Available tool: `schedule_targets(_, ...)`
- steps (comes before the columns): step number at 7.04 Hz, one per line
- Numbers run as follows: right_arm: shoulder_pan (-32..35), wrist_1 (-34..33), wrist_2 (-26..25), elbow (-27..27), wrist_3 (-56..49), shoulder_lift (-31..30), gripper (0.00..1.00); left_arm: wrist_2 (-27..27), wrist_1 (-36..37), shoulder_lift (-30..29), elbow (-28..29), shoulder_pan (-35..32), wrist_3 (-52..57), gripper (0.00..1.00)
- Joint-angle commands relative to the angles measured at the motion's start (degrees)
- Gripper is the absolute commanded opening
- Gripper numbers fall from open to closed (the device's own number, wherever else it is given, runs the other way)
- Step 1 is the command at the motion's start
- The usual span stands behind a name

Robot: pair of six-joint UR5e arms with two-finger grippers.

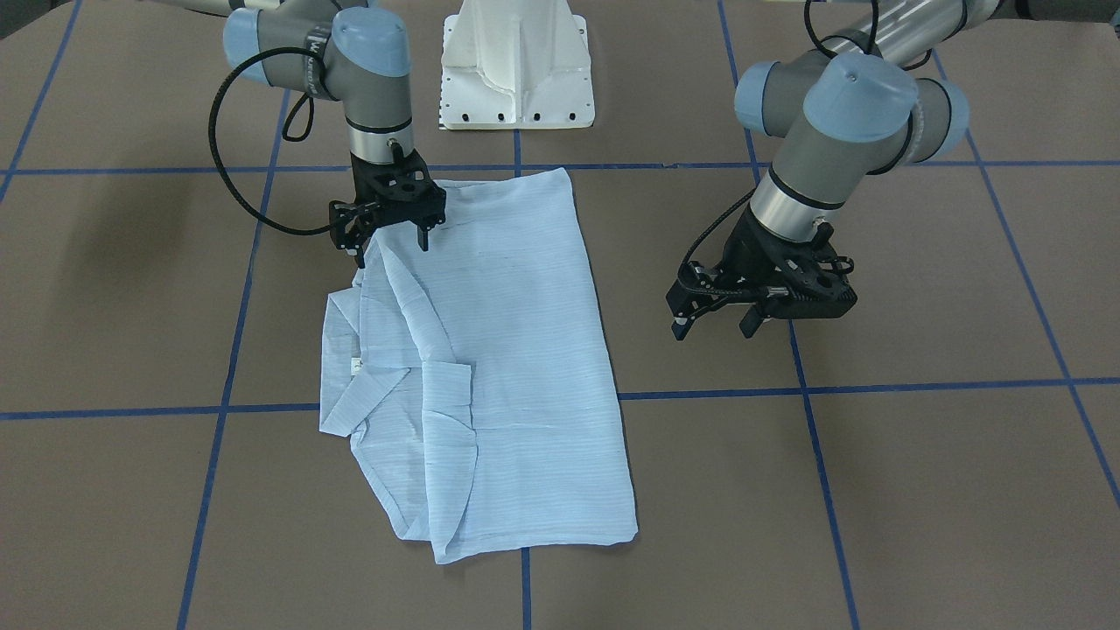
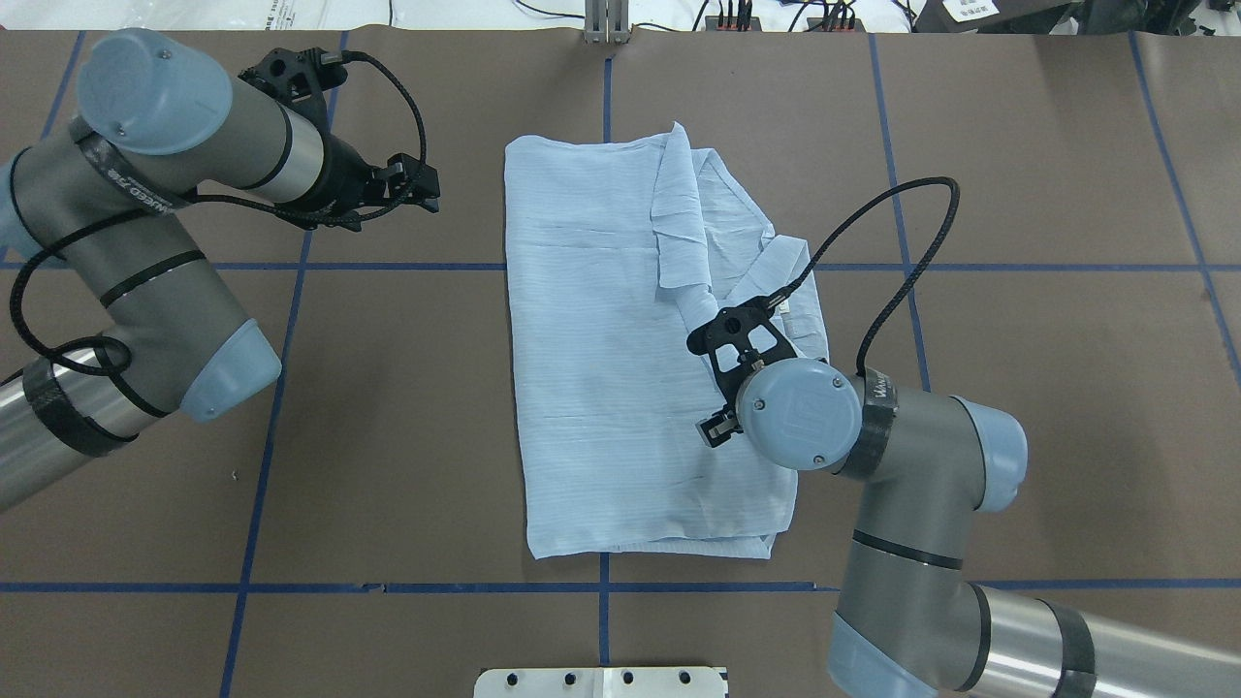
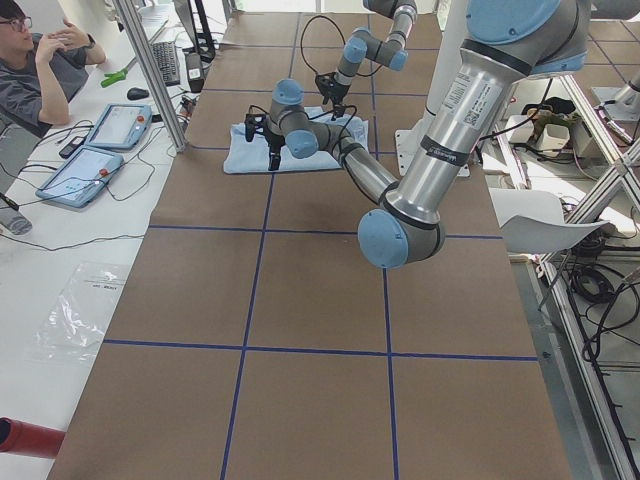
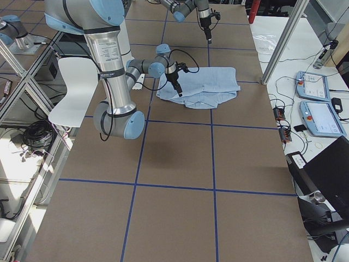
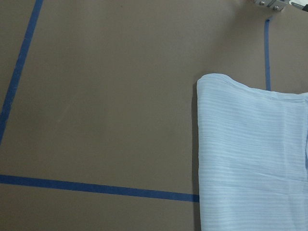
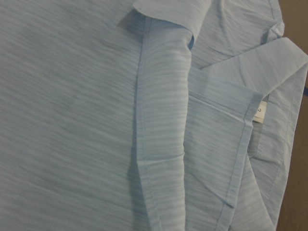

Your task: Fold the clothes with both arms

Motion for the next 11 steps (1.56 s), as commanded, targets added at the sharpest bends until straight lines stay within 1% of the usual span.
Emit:
schedule_targets(1,0.2,0.1,-0.1,-3.1,-2.0,1.5,1.0,-0.1,-0.1,0.1,0.0,-0.1,0.0,1.0)
schedule_targets(3,1.0,0.4,-0.2,-3.3,-3.4,1.0,1.0,0.0,-0.3,0.4,0.0,0.0,0.0,1.0)
schedule_targets(4,1.6,0.4,-0.1,-4.8,-3.7,1.0,1.0,0.0,-0.4,0.6,0.1,0.0,0.0,1.0)
schedule_targets(6,3.0,0.4,0.0,-5.5,-5.3,0.6,1.0,0.1,-0.3,0.2,0.0,0.0,0.0,1.0)
schedule_targets(7,4.9,0.3,0.5,-5.5,-6.9,0.3,1.0,0.1,-0.3,0.0,0.0,0.0,0.0,1.0)
schedule_targets(8,7.5,0.4,0.8,-5.3,-8.7,-1.7,1.0,0.1,-0.1,-0.1,0.0,0.3,-0.1,1.0)
schedule_targets(9,9.7,0.7,1.3,-4.7,-9.9,-5.6,1.0,0.1,0.1,-0.8,0.0,0.3,-0.5,1.0)
schedule_targets(10,12.0,3.1,2.8,-2.4,-13.1,-8.9,1.0,0.0,0.2,-1.2,-0.1,0.3,-0.6,1.0)
schedule_targets(11,15.0,3.3,9.6,0.4,-14.2,-8.6,1.0,0.1,0.2,-1.1,-0.1,0.3,-0.6,1.0)
